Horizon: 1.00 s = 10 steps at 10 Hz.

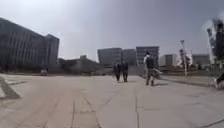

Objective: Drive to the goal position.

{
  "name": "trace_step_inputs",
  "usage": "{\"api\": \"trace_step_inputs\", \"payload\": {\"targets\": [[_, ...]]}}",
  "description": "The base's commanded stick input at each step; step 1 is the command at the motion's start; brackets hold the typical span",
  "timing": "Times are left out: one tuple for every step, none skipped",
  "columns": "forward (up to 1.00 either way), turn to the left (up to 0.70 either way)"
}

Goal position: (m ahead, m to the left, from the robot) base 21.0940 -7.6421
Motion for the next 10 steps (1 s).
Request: {"api": "trace_step_inputs", "payload": {"targets": [[0.85,0.00],[0.85,0.00],[0.85,0.00],[0.85,0.00],[0.85,0.00],[0.85,0.00],[0.85,0.00],[0.85,0.00],[0.85,0.01],[0.85,0.06]]}}
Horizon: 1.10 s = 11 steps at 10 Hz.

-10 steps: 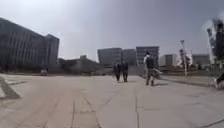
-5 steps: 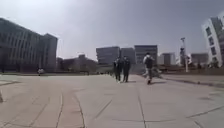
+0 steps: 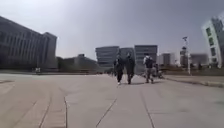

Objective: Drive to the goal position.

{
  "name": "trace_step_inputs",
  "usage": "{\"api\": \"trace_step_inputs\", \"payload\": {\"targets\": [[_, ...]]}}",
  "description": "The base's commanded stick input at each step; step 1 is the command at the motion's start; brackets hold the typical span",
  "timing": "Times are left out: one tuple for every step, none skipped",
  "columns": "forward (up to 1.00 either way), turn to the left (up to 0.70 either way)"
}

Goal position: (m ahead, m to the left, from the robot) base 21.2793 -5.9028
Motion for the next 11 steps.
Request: {"api": "trace_step_inputs", "payload": {"targets": [[0.85,0.12],[0.85,0.20],[0.85,0.21],[0.85,0.16],[0.85,0.12],[0.85,0.08],[0.85,0.03],[0.85,0.00],[0.85,0.00],[0.85,0.00],[0.85,0.00]]}}
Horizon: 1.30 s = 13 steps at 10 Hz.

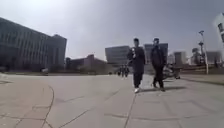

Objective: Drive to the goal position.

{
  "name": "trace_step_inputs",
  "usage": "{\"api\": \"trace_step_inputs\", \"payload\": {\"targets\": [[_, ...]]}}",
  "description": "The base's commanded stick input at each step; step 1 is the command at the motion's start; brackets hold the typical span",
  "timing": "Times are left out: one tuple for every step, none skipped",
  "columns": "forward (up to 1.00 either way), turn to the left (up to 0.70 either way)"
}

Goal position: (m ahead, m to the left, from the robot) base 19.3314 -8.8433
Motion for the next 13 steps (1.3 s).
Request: {"api": "trace_step_inputs", "payload": {"targets": [[0.85,0.00],[0.85,0.00],[0.85,0.00],[0.85,0.00],[0.85,0.00],[0.85,-0.01],[0.85,-0.02],[0.85,-0.02],[0.85,-0.03],[0.85,-0.04],[0.85,-0.05],[0.85,-0.05],[0.85,-0.06]]}}
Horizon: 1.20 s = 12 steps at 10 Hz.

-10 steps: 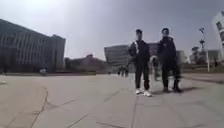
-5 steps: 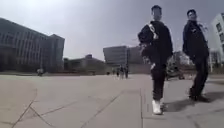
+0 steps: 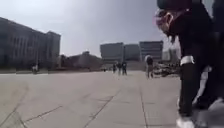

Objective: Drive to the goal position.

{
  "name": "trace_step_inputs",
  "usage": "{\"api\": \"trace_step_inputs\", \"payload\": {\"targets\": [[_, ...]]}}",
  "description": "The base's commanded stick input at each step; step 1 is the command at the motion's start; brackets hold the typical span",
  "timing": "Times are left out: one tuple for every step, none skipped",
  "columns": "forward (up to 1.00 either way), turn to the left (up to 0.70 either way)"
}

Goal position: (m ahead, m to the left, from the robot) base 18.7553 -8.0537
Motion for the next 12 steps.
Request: {"api": "trace_step_inputs", "payload": {"targets": [[0.85,-0.06],[0.85,-0.06],[0.85,-0.06],[0.85,-0.06],[0.85,-0.06],[0.85,-0.06],[0.85,-0.05],[0.85,0.00],[0.85,0.00],[0.85,0.00],[0.85,0.00],[0.85,0.00]]}}
